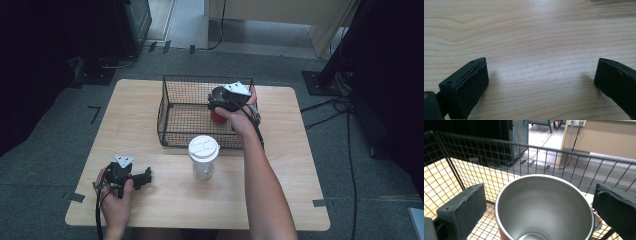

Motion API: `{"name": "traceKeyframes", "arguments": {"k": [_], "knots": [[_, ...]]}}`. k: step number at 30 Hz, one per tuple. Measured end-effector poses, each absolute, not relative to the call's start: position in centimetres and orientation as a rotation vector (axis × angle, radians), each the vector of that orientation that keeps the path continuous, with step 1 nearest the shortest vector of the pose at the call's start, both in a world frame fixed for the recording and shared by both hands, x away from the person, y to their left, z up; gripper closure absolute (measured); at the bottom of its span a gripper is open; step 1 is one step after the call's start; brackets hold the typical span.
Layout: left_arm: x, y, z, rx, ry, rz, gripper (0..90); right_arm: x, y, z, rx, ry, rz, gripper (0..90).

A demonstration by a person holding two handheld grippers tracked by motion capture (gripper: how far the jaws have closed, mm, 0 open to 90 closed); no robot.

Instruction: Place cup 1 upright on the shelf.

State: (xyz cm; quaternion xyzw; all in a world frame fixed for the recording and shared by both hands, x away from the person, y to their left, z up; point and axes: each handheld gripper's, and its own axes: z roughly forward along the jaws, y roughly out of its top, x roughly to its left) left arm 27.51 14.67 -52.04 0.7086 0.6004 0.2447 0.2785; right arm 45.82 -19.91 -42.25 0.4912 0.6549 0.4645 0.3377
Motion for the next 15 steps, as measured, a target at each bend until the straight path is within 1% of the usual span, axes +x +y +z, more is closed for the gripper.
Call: {"name": "traceKeyframes", "arguments": {"k": [8,15], "knots": [[27.5,14.7,-52.0,1.902,1.611,0.656,0.1,44.2,-20.2,-40.1,1.258,1.662,1.24,0.0],[27.5,14.7,-52.1,1.898,1.612,0.657,0.1,41.6,-21.1,-38.6,1.274,1.647,1.275,0.0]]}}
